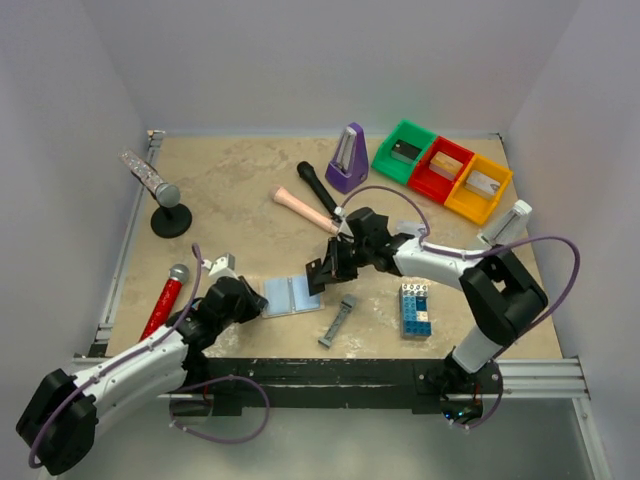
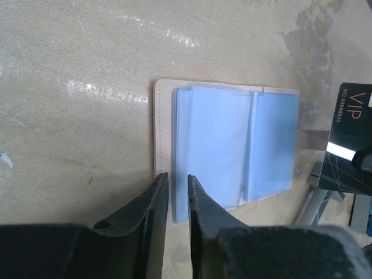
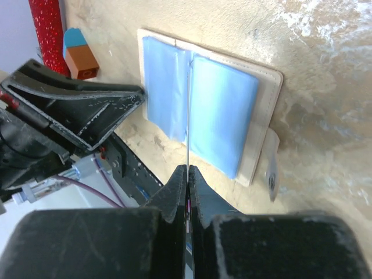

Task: Take the credit cards out of the card holder
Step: Remove the credit card from the card holder, then place the credit card at the center of the board.

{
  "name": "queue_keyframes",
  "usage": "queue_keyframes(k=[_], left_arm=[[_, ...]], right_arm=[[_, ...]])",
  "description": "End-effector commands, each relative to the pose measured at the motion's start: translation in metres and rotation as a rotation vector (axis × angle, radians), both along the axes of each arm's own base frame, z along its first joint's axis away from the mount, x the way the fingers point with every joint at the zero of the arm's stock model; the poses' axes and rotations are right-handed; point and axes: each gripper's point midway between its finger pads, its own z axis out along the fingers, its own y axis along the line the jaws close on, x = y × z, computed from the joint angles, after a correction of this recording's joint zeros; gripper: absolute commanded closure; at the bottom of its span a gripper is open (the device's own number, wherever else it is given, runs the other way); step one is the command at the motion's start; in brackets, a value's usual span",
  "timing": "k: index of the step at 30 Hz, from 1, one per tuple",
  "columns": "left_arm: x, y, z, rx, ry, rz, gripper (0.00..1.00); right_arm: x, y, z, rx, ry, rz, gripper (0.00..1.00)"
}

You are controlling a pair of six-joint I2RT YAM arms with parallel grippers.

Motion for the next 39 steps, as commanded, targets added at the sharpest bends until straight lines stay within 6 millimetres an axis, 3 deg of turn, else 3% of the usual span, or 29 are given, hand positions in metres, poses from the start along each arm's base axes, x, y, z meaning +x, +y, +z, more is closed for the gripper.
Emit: queue_keyframes(k=[1, 6, 10, 13, 16, 19, 32, 39], left_arm=[[0.012, -0.007, 0.037, -0.007, -0.081, -0.028, 0.66], [0.020, -0.018, 0.093, -0.058, -0.196, -0.087, 0.40], [0.017, -0.034, 0.154, -0.141, -0.374, -0.208, 0.34], [-0.002, -0.056, 0.194, -0.226, -0.498, -0.396, 0.32], [-0.031, -0.079, 0.224, -0.340, -0.583, -0.608, 0.32], [-0.050, -0.091, 0.246, -0.420, -0.659, -0.745, 0.32], [-0.089, -0.107, 0.255, -0.524, -0.658, -1.021, 0.35], [-0.088, -0.113, 0.240, -0.502, -0.605, -1.050, 0.39]], right_arm=[[-0.001, -0.011, 0.028, -0.034, -0.100, 0.052, 1.00], [-0.012, -0.019, 0.082, -0.023, -0.222, 0.196, 1.00], [-0.048, -0.024, 0.125, 0.087, -0.285, 0.404, 1.00], [-0.084, -0.031, 0.141, 0.187, -0.283, 0.544, 1.00], [-0.119, -0.038, 0.144, 0.219, -0.273, 0.673, 1.00], [-0.139, -0.040, 0.148, 0.226, -0.296, 0.754, 1.00], [-0.156, -0.037, 0.160, 0.261, -0.319, 0.834, 1.00], [-0.158, -0.035, 0.166, 0.262, -0.328, 0.846, 1.00]])
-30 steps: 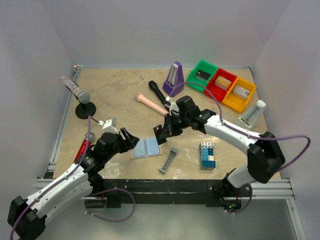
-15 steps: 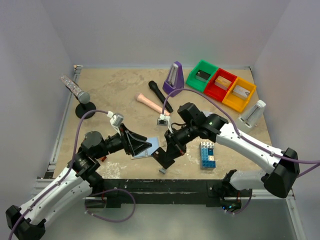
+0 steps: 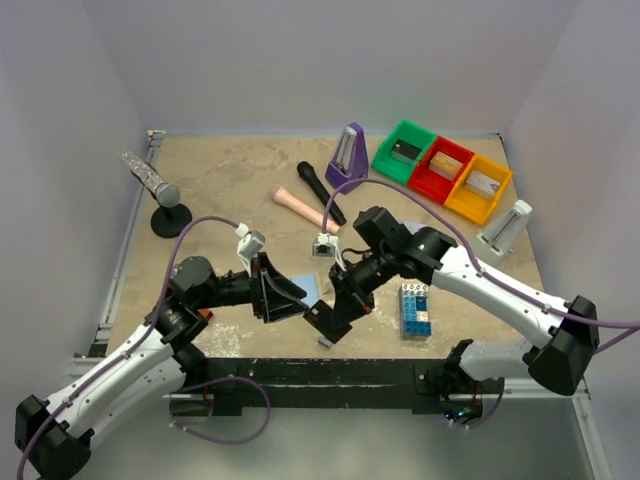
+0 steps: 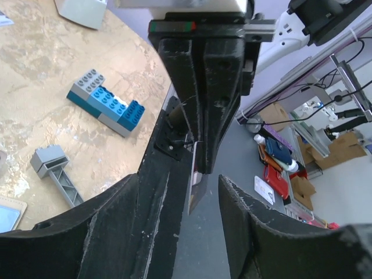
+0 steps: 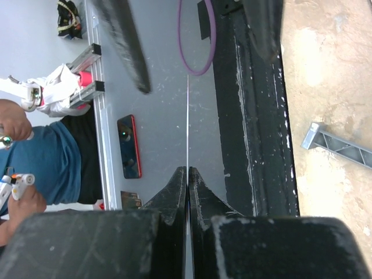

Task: Take the credit cards out of the card holder
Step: Place the credit card at the center of the board.

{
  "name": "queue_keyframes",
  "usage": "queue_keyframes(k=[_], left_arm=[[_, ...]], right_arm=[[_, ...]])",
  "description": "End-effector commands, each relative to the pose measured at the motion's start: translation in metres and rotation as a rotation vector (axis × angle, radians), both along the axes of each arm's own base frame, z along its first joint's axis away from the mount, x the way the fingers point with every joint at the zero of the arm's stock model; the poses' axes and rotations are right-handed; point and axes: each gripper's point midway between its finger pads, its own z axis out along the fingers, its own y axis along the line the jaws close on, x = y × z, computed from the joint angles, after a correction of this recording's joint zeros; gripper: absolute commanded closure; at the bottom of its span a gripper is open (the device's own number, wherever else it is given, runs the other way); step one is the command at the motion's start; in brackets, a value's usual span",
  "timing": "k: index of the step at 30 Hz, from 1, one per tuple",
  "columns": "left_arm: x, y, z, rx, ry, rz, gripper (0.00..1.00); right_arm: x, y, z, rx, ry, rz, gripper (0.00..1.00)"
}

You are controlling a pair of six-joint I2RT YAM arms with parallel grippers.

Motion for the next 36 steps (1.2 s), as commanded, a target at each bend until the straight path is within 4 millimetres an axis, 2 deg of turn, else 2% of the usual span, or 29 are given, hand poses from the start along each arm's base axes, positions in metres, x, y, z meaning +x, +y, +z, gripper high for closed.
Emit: queue_keyframes(k=[1, 7, 10, 14, 18, 21, 24, 25, 27, 29, 33, 36], left_arm=[[-0.005, -0.004, 0.016, -0.021, -0.071, -0.053, 0.41], [-0.012, -0.009, 0.016, -0.025, -0.074, -0.110, 0.47], [-0.017, -0.010, 0.017, -0.026, -0.074, -0.137, 0.53], [-0.021, -0.011, 0.014, -0.023, -0.081, -0.156, 0.74], [-0.024, -0.011, 0.015, -0.029, -0.085, -0.169, 0.84], [-0.027, -0.012, 0.017, -0.038, -0.085, -0.192, 1.00], [-0.027, -0.013, 0.017, -0.042, -0.073, -0.190, 1.00], [-0.025, -0.012, 0.017, -0.045, -0.075, -0.174, 1.00], [-0.014, -0.011, 0.013, -0.025, -0.065, -0.096, 1.00], [0.000, -0.010, 0.007, -0.001, -0.049, -0.006, 1.00], [0.026, -0.009, -0.004, 0.016, 0.007, 0.133, 1.00], [0.055, -0.007, -0.018, 0.045, 0.070, 0.280, 1.00]], right_arm=[[-0.004, 0.004, 0.024, 0.067, -0.045, 0.044, 1.00], [-0.004, 0.006, 0.026, 0.064, -0.052, 0.056, 1.00], [-0.004, 0.007, 0.027, 0.064, -0.054, 0.058, 1.00], [-0.003, 0.008, 0.027, 0.060, -0.055, 0.059, 1.00], [-0.004, 0.007, 0.026, 0.055, -0.052, 0.063, 1.00], [-0.004, 0.007, 0.026, 0.054, -0.053, 0.065, 1.00], [-0.002, 0.006, 0.026, 0.042, -0.064, 0.048, 0.99], [0.000, 0.006, 0.024, 0.030, -0.072, 0.030, 0.95], [0.015, 0.005, 0.017, -0.034, -0.107, -0.058, 0.74], [0.033, -0.002, 0.010, -0.098, -0.136, -0.159, 0.58], [0.071, -0.027, 0.016, -0.111, -0.146, -0.409, 0.46], [0.097, -0.061, 0.025, -0.135, -0.224, -0.646, 0.42]])
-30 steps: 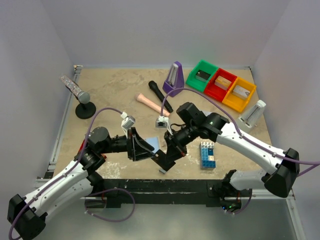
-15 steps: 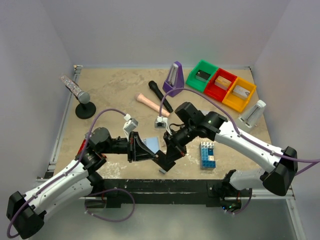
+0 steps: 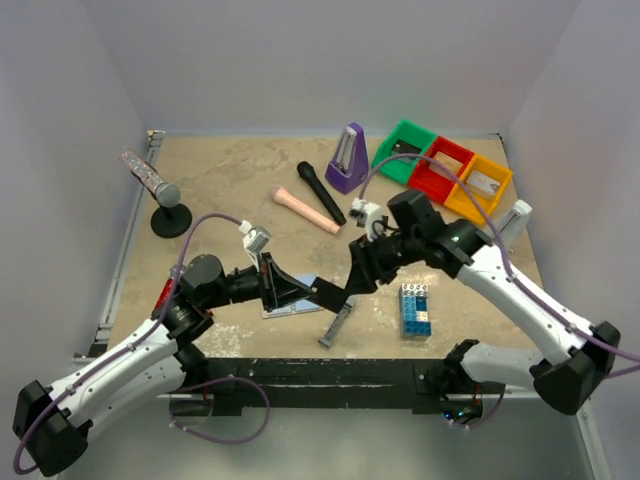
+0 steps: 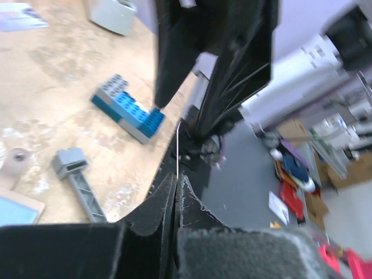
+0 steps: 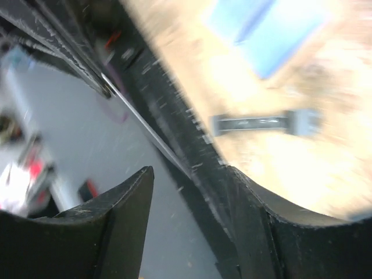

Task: Take the credit cards out of the card holder
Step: Place the credit card at the center of the board.

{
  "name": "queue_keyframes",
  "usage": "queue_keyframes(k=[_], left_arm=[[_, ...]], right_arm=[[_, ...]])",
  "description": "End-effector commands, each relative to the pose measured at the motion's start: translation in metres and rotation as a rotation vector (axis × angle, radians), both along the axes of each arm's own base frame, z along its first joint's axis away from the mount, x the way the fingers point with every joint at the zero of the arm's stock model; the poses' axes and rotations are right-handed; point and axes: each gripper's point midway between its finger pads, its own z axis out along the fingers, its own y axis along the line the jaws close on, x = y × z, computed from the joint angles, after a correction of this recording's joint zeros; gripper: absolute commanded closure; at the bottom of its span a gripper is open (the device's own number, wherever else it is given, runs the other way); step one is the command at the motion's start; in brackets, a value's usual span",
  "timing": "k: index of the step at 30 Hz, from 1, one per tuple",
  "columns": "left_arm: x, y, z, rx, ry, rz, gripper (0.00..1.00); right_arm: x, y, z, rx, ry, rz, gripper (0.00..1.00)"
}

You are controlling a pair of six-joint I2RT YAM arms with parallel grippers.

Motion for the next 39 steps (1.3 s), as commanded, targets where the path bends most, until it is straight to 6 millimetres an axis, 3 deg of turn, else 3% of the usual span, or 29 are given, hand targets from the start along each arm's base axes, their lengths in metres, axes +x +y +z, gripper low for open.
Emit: queue_keyframes(k=[1, 5, 9, 16, 20, 31, 39], left_arm=[[0.052, 0.003, -0.014, 0.027, 0.083, 0.273, 1.00], [0.087, -0.009, -0.027, 0.052, 0.183, 0.377, 1.00], [0.126, -0.031, -0.055, 0.101, 0.329, 0.470, 1.00], [0.178, -0.074, -0.059, 0.032, 0.398, 0.511, 1.00], [0.202, -0.091, -0.068, 0.032, 0.440, 0.543, 1.00], [0.229, -0.113, -0.130, 0.143, 0.576, 0.624, 1.00], [0.232, -0.125, -0.149, 0.185, 0.586, 0.624, 1.00]], right_arm=[[0.040, -0.048, 0.026, -0.027, -0.184, -0.360, 0.42], [0.038, -0.077, 0.045, 0.005, -0.320, -0.481, 0.41], [0.033, -0.092, 0.043, 0.025, -0.374, -0.538, 0.42], [0.027, -0.096, 0.024, 0.038, -0.345, -0.566, 0.42], [0.026, -0.095, 0.023, 0.058, -0.351, -0.566, 0.42], [0.021, -0.090, 0.029, 0.097, -0.347, -0.534, 0.42], [0.021, -0.090, 0.021, 0.087, -0.336, -0.541, 0.42]])
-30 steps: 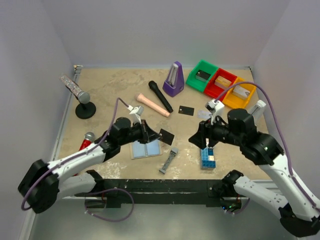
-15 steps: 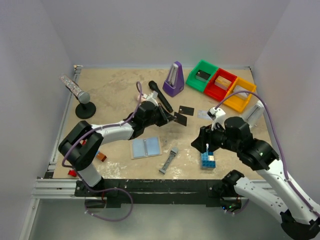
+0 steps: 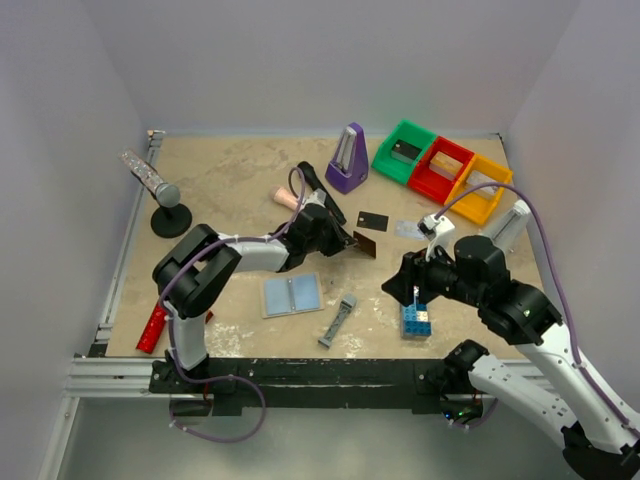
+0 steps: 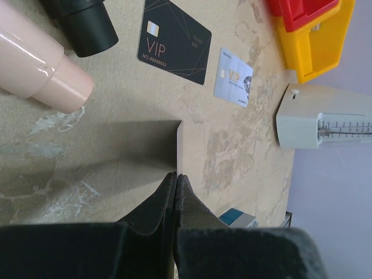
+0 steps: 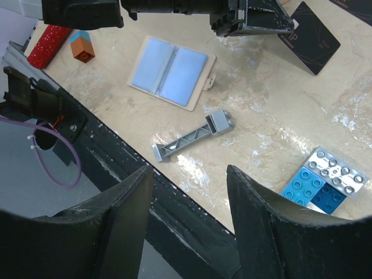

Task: Take the credit cards out of the card holder
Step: Place the credit card at the center of the board.

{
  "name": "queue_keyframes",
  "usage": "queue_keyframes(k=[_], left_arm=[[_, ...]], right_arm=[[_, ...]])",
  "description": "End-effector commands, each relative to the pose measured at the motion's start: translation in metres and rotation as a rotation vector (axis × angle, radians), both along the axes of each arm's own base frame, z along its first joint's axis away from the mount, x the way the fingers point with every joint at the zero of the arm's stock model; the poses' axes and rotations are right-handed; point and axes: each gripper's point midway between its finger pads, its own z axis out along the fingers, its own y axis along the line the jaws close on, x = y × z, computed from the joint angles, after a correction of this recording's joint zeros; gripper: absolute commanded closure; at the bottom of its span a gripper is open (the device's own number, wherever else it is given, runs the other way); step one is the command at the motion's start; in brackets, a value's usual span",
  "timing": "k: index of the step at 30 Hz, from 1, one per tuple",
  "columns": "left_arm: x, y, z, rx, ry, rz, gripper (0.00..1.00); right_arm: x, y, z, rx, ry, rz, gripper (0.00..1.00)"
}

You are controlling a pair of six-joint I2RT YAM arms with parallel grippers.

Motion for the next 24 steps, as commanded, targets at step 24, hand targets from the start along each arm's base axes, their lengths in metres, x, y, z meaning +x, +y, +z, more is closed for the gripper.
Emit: queue_keyframes(k=[24], left_arm=[[0.017, -0.018, -0.014, 0.043, 0.036, 0.020, 0.86]], right_arm=[[0.006, 0.006, -0.008, 0.009, 0.006, -0.001, 0.42]])
